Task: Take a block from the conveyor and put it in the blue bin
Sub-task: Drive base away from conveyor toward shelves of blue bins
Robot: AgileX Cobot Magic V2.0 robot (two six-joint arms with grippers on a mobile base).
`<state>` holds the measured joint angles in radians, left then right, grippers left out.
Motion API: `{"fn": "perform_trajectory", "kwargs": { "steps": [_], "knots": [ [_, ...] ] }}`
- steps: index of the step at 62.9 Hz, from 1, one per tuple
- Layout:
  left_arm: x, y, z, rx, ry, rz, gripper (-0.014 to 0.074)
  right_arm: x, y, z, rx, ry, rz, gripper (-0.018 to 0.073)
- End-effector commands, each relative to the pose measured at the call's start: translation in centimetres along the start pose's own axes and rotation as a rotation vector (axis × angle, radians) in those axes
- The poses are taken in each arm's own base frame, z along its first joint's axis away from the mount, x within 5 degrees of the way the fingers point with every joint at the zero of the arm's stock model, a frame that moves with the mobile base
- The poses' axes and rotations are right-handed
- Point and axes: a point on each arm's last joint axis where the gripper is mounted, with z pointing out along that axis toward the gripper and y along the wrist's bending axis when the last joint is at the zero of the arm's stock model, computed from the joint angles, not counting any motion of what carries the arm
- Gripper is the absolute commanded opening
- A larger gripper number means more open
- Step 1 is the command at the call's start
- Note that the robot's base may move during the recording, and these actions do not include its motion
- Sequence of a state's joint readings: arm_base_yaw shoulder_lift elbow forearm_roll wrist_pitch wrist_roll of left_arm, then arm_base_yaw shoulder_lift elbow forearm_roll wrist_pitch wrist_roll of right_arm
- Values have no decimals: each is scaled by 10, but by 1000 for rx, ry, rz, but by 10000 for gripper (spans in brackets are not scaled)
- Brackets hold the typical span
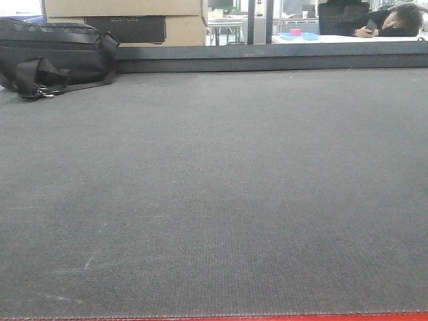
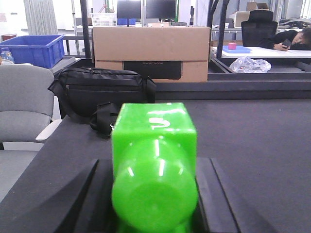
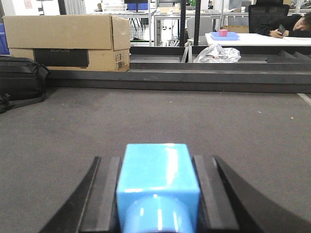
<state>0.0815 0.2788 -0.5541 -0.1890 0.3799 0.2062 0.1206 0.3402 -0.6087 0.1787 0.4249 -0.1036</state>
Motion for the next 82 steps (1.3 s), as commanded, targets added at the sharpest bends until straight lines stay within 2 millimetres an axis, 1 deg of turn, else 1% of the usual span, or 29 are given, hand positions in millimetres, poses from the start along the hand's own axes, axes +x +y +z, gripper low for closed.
{"fn": "perform_trajectory", "kwargs": {
  "steps": [1,82],
  "knots": [
    [-1,0,-1,-3,-15,-10,-111,-4,0,-2,3,-24,-9,-162],
    [-1,0,-1,-3,-17,-10,-111,-4,0,-2,3,-24,-9,-162]
  ]
}}
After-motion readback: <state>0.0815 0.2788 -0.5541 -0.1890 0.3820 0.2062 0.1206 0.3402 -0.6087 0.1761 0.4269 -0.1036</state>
